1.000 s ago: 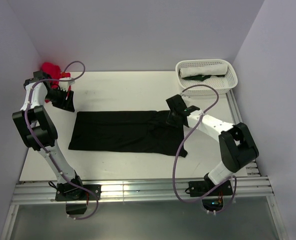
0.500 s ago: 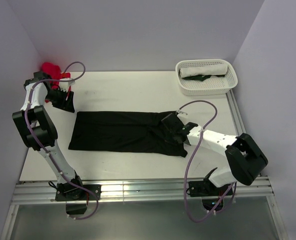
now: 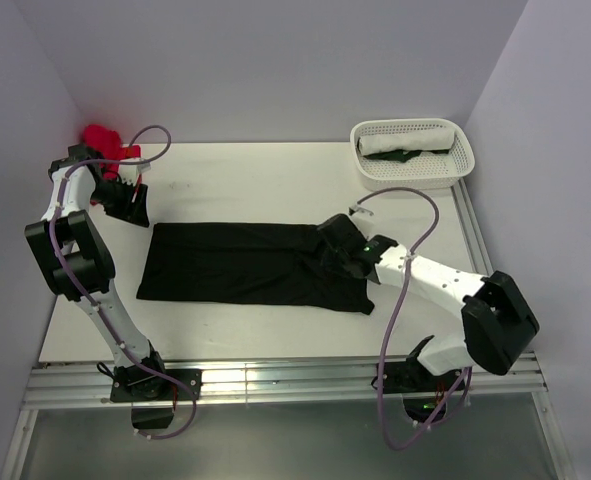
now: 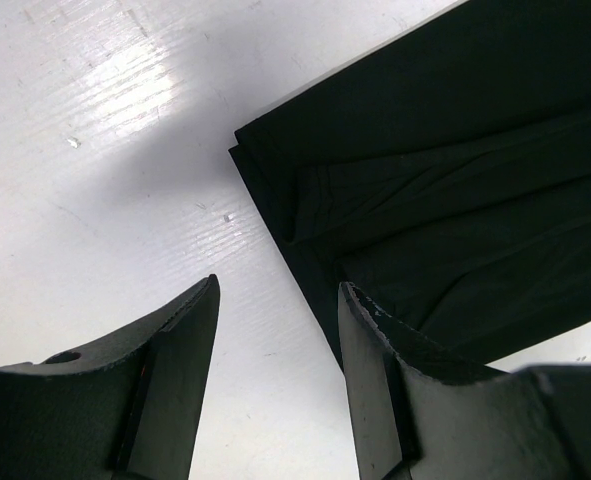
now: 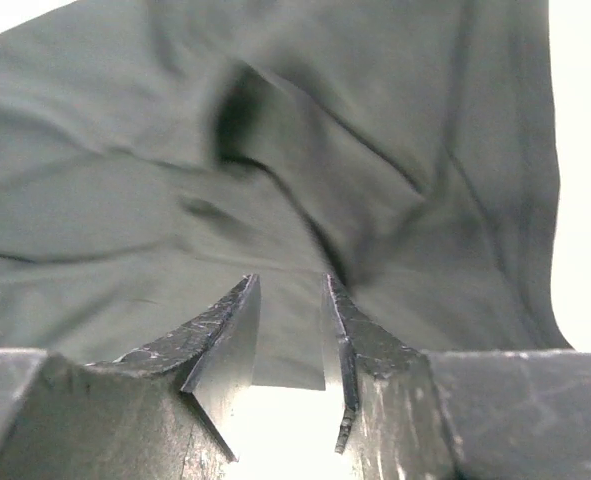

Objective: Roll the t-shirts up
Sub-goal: Fold the tshirt

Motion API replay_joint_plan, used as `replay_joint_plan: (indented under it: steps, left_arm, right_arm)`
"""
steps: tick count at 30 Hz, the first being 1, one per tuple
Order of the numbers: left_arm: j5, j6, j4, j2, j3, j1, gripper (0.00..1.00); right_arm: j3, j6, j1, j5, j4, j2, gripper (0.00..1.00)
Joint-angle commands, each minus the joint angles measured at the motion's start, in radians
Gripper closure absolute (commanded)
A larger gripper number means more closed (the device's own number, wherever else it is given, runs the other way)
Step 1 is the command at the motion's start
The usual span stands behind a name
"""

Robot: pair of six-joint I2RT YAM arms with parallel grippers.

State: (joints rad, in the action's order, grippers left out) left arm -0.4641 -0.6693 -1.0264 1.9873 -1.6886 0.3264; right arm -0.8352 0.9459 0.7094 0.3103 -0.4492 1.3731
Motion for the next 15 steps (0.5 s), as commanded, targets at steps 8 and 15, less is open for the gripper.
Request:
replay_joint_plan:
  steps: [8, 15]
  left_arm:
    - [-0.007, -0.026, -0.015, -0.016, -0.002, -0.001, 0.44]
    - [-0.007, -0.026, -0.017, -0.018, -0.002, -0.001, 0.44]
  right_arm:
    - [-0.252, -0.062, -0.008, 0.020, 0.061, 0.233, 0.45]
    - [-0.324, -0.075, -0.022, 0.018, 0.038, 0.317, 0.44]
